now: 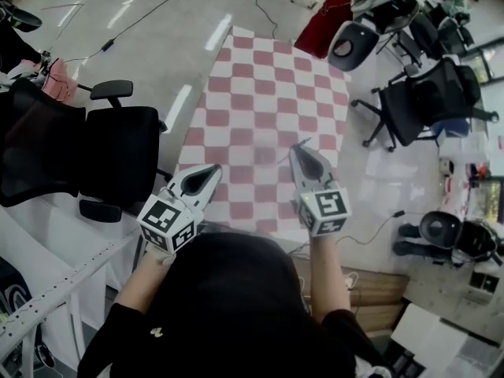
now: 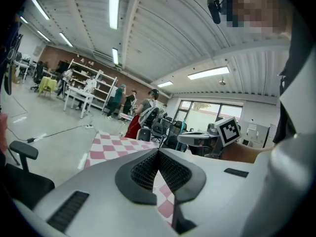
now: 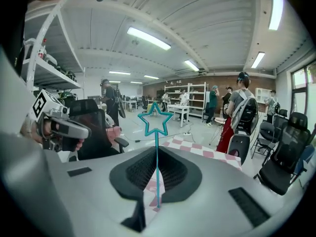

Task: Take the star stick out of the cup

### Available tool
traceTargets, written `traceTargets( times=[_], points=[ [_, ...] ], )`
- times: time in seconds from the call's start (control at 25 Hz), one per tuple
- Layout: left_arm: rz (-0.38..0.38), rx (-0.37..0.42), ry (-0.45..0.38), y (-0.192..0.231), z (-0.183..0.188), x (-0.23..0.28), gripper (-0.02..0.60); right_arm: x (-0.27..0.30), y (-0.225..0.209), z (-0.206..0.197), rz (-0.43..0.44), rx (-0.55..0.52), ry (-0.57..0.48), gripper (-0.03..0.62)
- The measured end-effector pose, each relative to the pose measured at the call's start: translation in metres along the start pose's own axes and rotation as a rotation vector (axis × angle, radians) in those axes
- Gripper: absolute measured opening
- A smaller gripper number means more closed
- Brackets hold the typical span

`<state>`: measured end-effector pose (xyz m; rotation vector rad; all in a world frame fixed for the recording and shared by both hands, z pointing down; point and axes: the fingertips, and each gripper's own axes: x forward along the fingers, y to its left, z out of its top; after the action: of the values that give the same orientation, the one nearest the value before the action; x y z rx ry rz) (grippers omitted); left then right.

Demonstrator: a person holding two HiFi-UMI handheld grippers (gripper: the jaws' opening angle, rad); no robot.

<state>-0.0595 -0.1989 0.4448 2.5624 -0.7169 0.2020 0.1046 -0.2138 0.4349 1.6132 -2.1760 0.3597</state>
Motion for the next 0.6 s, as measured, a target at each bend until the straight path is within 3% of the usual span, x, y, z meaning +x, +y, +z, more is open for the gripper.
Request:
traceTargets(
  times=[0.6],
  points=[
    [-0.118, 0.099, 0.005, -0.093, 0.017, 0.065, 0.040, -0.150, -0.082, -0.008, -0.160, 0.089, -0.207, 0.025]
  ],
)
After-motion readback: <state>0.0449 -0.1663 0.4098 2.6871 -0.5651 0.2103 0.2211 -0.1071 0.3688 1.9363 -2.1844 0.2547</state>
